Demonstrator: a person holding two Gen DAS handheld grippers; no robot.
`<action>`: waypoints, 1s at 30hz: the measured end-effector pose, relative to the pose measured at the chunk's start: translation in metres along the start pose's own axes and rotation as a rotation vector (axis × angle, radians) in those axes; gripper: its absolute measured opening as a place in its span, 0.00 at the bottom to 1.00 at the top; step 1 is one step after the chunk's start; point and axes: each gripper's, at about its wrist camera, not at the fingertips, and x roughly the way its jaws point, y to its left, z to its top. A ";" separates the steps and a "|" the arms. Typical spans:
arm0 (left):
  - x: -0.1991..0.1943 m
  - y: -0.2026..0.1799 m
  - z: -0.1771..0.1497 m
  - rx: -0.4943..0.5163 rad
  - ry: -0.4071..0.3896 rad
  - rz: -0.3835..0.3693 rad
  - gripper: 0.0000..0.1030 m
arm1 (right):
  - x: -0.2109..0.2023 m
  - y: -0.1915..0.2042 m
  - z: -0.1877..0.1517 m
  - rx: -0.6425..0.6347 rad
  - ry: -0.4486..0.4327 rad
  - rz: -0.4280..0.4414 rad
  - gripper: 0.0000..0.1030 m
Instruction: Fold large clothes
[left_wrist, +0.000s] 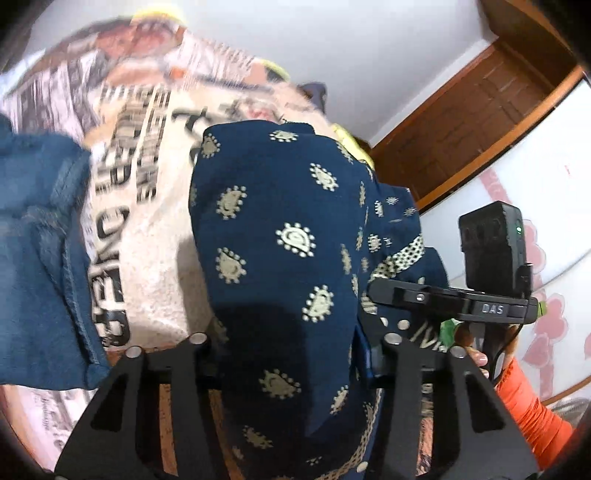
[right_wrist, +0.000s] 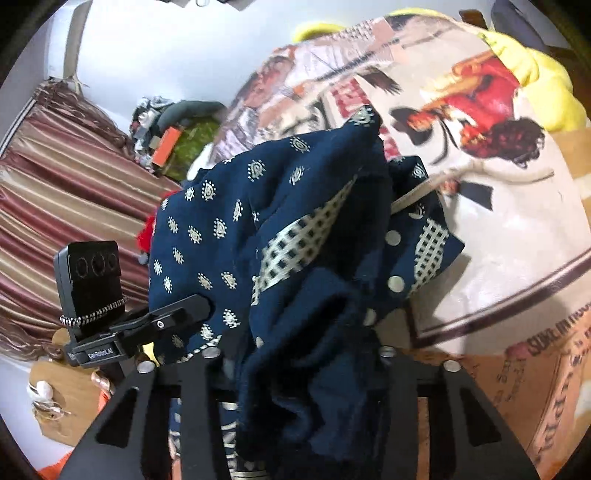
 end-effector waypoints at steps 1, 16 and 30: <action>-0.011 -0.005 0.001 0.025 -0.020 0.012 0.46 | -0.003 0.008 0.001 -0.010 -0.010 -0.003 0.35; -0.202 0.005 0.035 0.138 -0.335 0.164 0.45 | -0.017 0.203 0.047 -0.260 -0.204 0.082 0.34; -0.176 0.195 0.033 -0.101 -0.190 0.269 0.45 | 0.181 0.229 0.080 -0.166 0.020 0.097 0.34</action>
